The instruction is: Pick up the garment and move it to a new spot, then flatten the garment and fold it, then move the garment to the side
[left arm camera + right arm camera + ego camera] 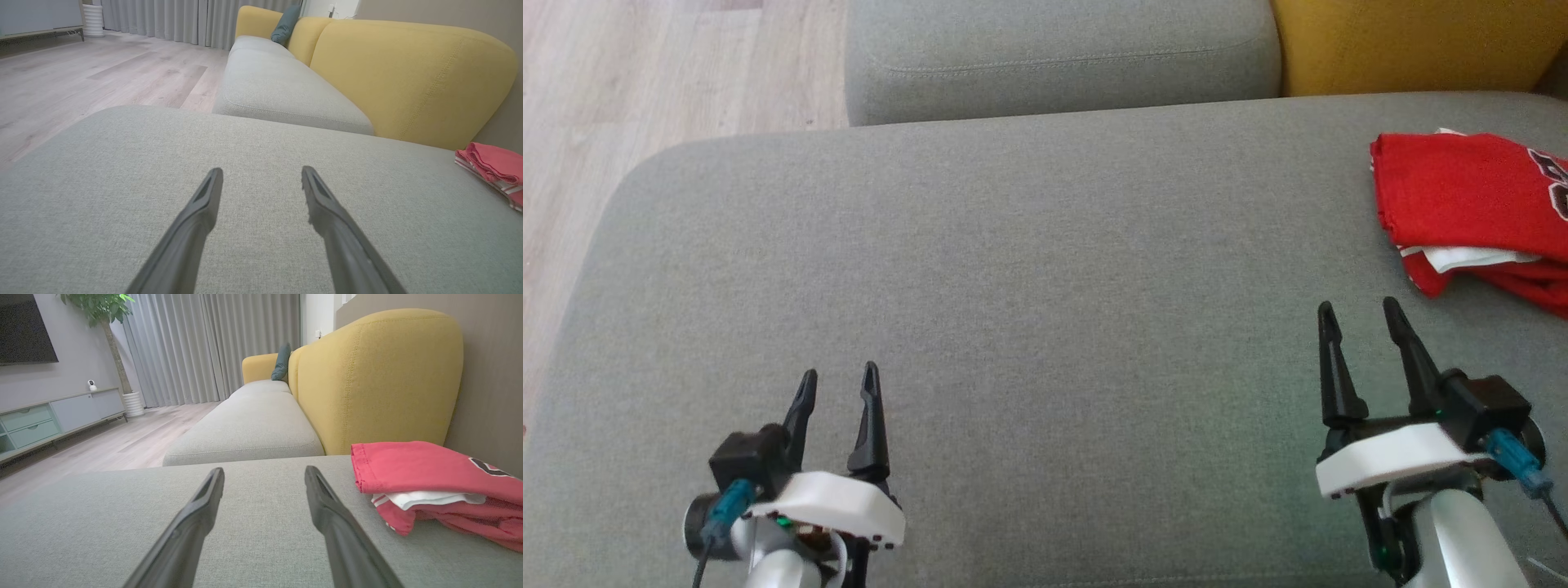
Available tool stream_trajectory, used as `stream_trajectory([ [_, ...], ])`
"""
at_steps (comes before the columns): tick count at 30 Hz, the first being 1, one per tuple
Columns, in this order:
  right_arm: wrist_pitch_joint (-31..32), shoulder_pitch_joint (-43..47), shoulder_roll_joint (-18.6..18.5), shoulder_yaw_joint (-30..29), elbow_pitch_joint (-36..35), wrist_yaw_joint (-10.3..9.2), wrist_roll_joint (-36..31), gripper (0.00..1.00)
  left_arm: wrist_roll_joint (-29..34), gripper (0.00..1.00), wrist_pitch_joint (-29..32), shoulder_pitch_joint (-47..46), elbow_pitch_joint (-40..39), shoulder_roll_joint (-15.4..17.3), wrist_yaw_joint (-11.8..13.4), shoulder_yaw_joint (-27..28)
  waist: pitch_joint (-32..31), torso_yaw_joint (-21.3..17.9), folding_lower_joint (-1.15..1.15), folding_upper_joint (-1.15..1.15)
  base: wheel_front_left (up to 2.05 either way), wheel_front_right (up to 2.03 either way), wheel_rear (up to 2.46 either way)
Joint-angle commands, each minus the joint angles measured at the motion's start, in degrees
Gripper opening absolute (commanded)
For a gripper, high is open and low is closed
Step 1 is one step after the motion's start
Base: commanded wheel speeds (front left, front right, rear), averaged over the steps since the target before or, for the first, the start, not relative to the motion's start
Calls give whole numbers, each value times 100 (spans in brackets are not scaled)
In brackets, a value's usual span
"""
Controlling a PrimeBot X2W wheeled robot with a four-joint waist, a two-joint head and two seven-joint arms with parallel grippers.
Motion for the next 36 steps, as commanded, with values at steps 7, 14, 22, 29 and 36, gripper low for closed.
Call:
stream_trajectory([
  [7, -15, -42, -5, 173, -228, 37, 40, 100, 77, 100, -46, -215, -127, -3, -2, 109, 10, 30, 0, 0, 0, 0, 0],
  [14, 22, -35, -5, 210, -215, 37, 58, 100, 77, 100, -46, -216, -135, -3, 0, 102, 7, 22, 0, 0, 0, 0, 0],
  [22, 36, 220, 15, 78, 324, -1, 26, 0, -14, 0, 36, 115, 360, 1, 0, -127, -10, 12, 0, 0, 0, 0, 0],
  [29, 130, 219, 15, 33, 342, 1, 476, 0, -429, 0, 135, 107, 362, 9, -64, -37, -9, 20, 0, 0, 0, 0, 0],
  [36, 228, 201, 14, -11, 315, 3, 952, 0, -861, 0, 243, 68, 340, 17, -131, 67, -9, 28, 0, 0, 0, 0, 0],
])
